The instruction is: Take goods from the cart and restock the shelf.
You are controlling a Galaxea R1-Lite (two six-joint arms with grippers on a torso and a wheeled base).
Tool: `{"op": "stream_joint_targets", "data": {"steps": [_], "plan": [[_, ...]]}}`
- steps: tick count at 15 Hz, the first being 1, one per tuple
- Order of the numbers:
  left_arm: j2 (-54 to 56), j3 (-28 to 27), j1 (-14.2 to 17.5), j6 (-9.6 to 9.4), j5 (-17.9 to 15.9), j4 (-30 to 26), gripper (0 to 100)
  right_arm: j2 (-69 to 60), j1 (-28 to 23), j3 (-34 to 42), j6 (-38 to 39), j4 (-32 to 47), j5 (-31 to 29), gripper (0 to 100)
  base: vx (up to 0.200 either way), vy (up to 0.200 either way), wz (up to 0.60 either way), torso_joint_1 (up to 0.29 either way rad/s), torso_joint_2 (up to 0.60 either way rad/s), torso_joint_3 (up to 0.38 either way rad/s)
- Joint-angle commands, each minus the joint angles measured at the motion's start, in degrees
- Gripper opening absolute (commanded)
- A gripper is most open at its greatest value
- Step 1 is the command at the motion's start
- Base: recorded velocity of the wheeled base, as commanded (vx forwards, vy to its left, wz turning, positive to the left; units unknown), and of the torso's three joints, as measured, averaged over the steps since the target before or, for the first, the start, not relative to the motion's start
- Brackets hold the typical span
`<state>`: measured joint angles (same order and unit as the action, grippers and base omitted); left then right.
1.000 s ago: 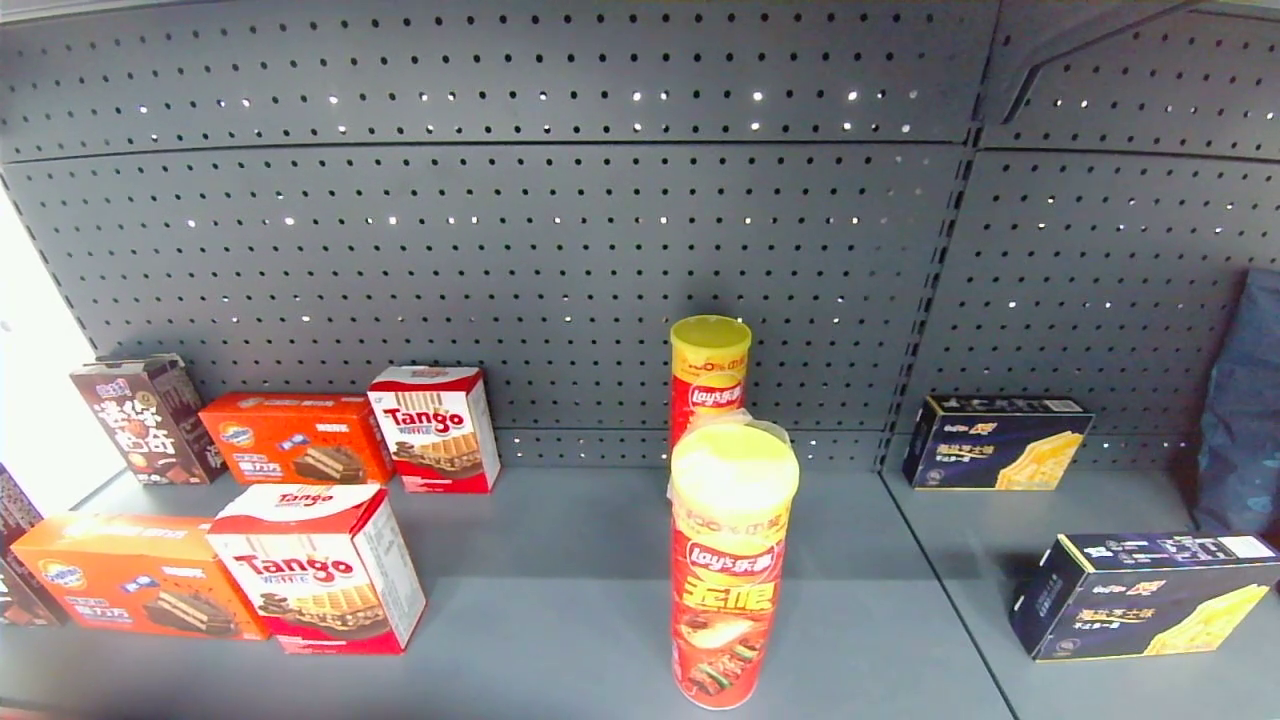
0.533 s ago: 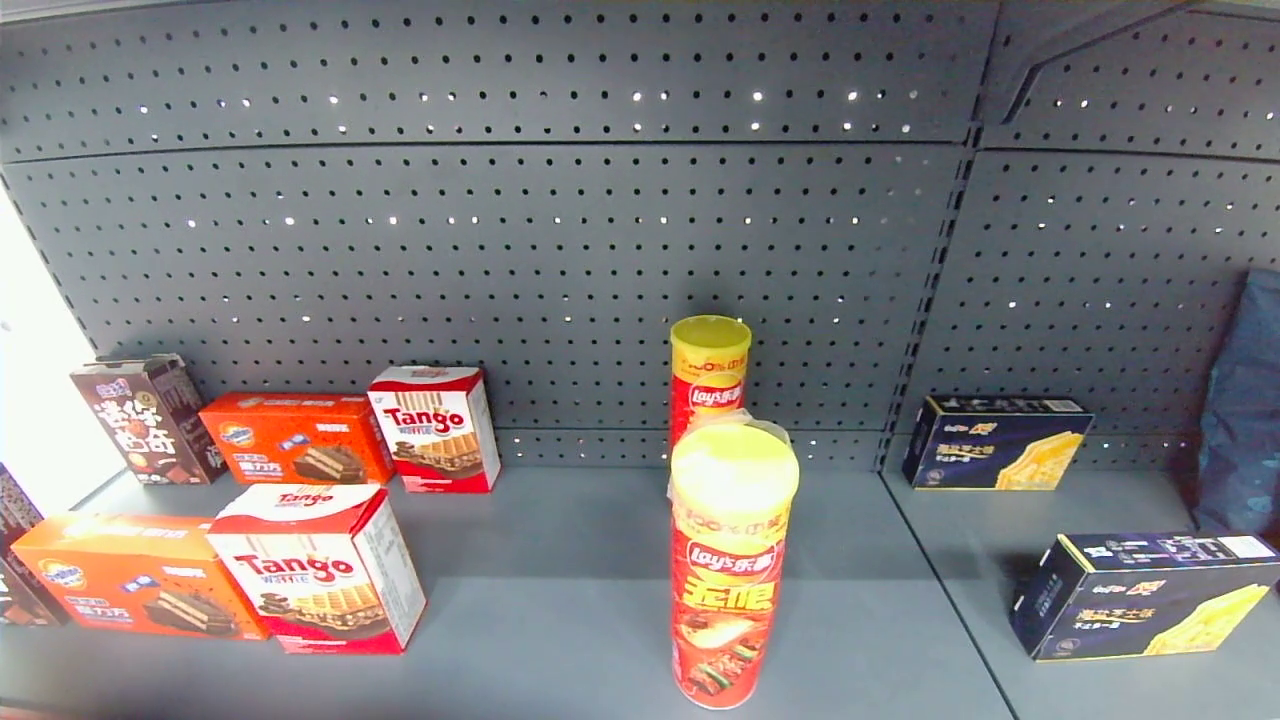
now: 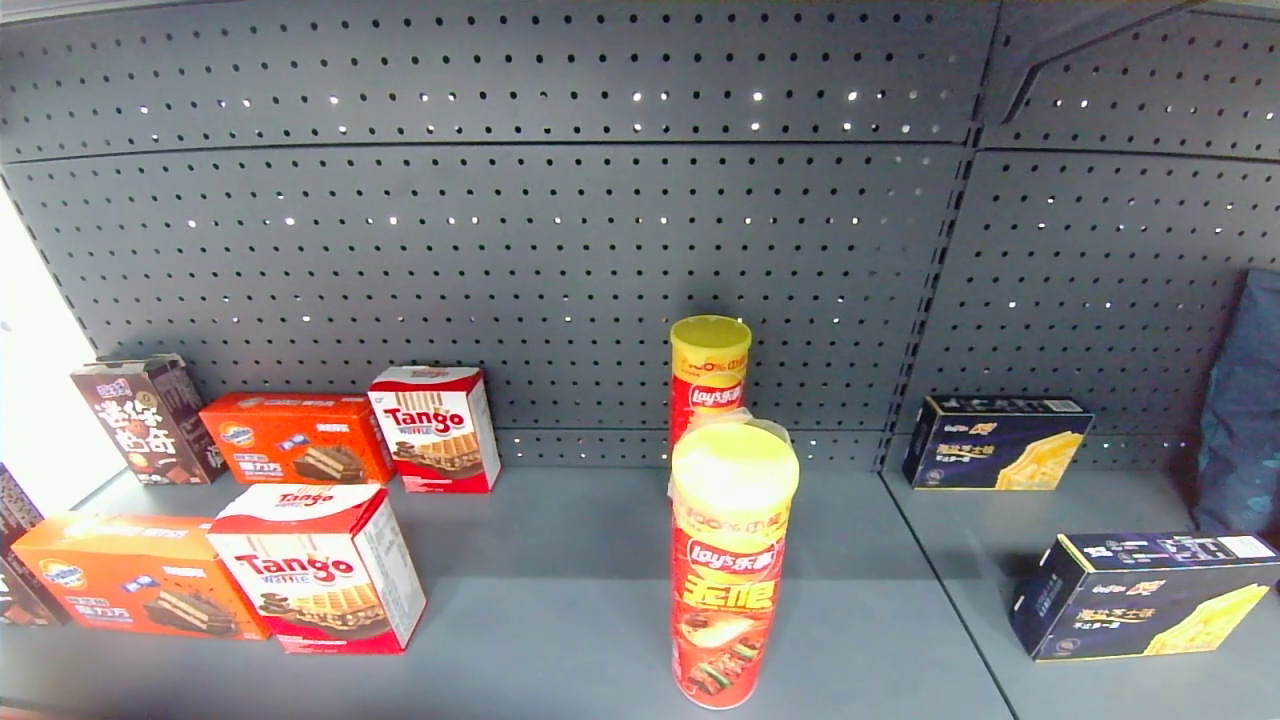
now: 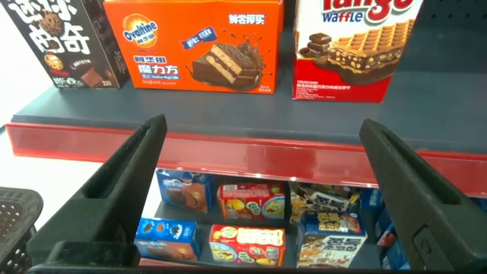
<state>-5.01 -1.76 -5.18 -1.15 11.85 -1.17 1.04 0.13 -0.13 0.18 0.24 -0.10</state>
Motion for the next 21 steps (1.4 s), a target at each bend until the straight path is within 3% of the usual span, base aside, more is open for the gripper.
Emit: {"op": "stream_joint_targets", "data": {"steps": [1, 2, 3, 5, 6, 7, 9, 11, 12, 13, 15, 21], "plan": [[-0.1, 0.0, 0.0, -0.17, 0.0, 0.0, 100, -0.9, -0.1, 0.0, 0.0, 0.0, 0.0, 100, 0.0, 0.0, 0.0, 0.0, 0.0, 0.0], [-0.1, 0.0, 0.0, -2.28, -5.3, 0.0, 100, -0.9, -0.2, 0.0, 0.0, 0.0, 0.0, 100, 0.0, 0.0, 0.0, 0.0, 0.0, 0.0], [0.0, -0.1, 0.0, -2.63, -7.3, 0.0, 100, -0.9, -0.2, 0.0, 0.0, 0.0, 0.0, 100, 0.0, 0.0, 0.0, 0.0, 0.0, 0.0], [0.0, -0.2, 0.0, -7.03, -12.5, 0.0, 100, -0.9, -0.2, 0.0, 0.0, 0.0, 0.0, 100, 0.0, 0.0, 0.0, 0.0, 0.0, 0.0], [-0.1, -0.1, 0.0, -7.2, -13.3, -0.1, 100, -0.9, -0.1, 0.0, 0.0, 0.0, 0.0, 100, 0.0, 0.0, 0.0, 0.0, 0.0, 0.0], [0.0, 0.9, 0.0, -7.29, -16.9, 0.1, 100, -0.9, -0.2, 0.0, 0.0, 0.0, 0.0, 100, 0.0, 0.0, 0.0, 0.0, 0.0, 0.0], [-0.1, 1.6, 0.1, -6.5, -18.0, 0.6, 100, -0.9, -0.2, 0.0, 0.0, 0.0, 0.0, 100, 0.0, 0.0, 0.0, 0.0, 0.0, 0.0], [-2.3, 1.6, 0.4, -3.78, -17.5, 0.4, 100, -0.9, -0.2, 0.0, 0.0, 0.0, 0.0, 100, 0.0, 0.0, 0.0, 0.0, 0.0, 0.0], [-3.6, 1.7, 1.2, -1.32, -15.8, 0.6, 100, -0.9, -0.1, 0.0, 0.0, 0.0, 0.0, 100, 0.0, 0.0, 0.0, 0.0, 0.0, 0.0], [-2.2, 1.7, 4.0, -0.88, -15.2, 0.6, 100, -0.9, -0.2, 0.0, 0.0, 0.0, 0.0, 100, 0.0, 0.0, 0.0, 0.0, 0.0, 0.0], [5.0, 1.8, 5.6, -1.14, -15.4, 0.6, 100, -0.9, -0.1, 0.0, 0.0, 0.0, 0.0, 100, 0.0, 0.0, 0.0, 0.0, 0.0, 0.0], [5.0, 1.8, 5.4, 0.18, -14.1, 0.7, 100, -0.9, -0.1, 0.0, 0.0, 0.0, 0.0, 100, 0.0, 0.0, 0.0, 0.0, 0.0, 0.0]]}}
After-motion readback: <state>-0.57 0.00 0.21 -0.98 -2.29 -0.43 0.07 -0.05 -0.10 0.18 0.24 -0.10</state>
